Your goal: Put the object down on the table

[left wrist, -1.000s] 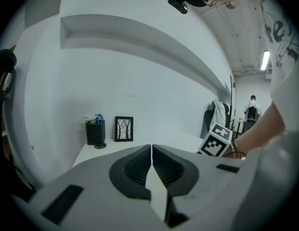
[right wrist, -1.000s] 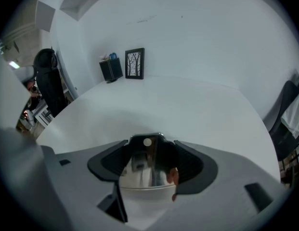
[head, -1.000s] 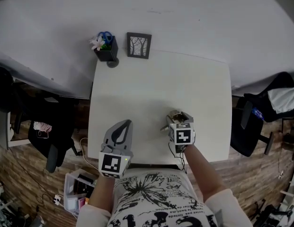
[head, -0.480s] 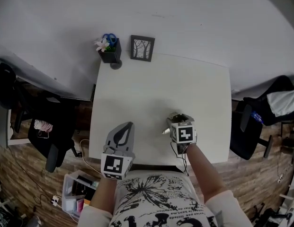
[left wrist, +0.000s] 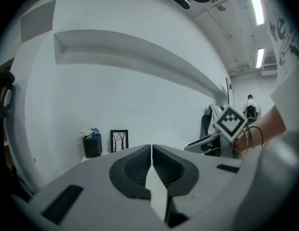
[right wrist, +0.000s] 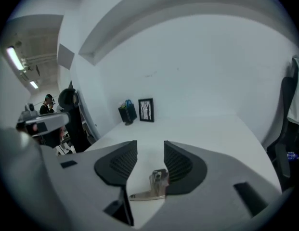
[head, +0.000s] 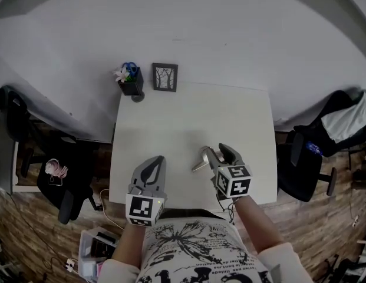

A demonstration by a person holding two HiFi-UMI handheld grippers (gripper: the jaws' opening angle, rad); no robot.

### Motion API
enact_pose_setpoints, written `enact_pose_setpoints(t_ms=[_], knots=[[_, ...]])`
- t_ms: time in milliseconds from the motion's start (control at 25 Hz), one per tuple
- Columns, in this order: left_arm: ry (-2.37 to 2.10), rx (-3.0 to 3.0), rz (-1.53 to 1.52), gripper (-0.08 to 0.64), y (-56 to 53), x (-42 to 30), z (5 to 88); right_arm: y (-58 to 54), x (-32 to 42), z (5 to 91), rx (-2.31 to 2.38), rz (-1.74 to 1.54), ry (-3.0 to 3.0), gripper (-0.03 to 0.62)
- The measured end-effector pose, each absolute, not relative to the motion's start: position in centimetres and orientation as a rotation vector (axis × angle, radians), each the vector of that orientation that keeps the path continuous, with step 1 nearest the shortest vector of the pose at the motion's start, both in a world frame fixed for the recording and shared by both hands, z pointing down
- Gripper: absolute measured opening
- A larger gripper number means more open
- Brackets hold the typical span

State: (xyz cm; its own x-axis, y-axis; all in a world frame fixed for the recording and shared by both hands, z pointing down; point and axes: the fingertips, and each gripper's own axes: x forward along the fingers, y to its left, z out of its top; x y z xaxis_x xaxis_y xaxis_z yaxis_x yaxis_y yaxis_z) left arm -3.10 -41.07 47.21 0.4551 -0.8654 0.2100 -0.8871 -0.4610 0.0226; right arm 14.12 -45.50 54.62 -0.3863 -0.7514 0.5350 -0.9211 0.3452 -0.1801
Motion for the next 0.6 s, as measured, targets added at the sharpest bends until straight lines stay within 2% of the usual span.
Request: enact_pose_setpoints(t_ms=[280, 400, 600], knots=[[-1.596, 2.582, 0.233, 0.012, -40.5, -1.5, 42.8, -44.1, 16.9, 45.1, 1.627, 0.377, -2.431, 0.021], [-1.618, 2.588, 0.199, 0.012, -40.3, -1.1, 41.0, -43.3, 17.6, 42.0, 1.654, 0.272, -2.487, -0.003], [-1.649, 2.635, 0.173, 0.012, -39.9, -0.1, 38.2, -42.0, 18.6, 38.5, 1.675, 0.180, -2.577, -0.006]])
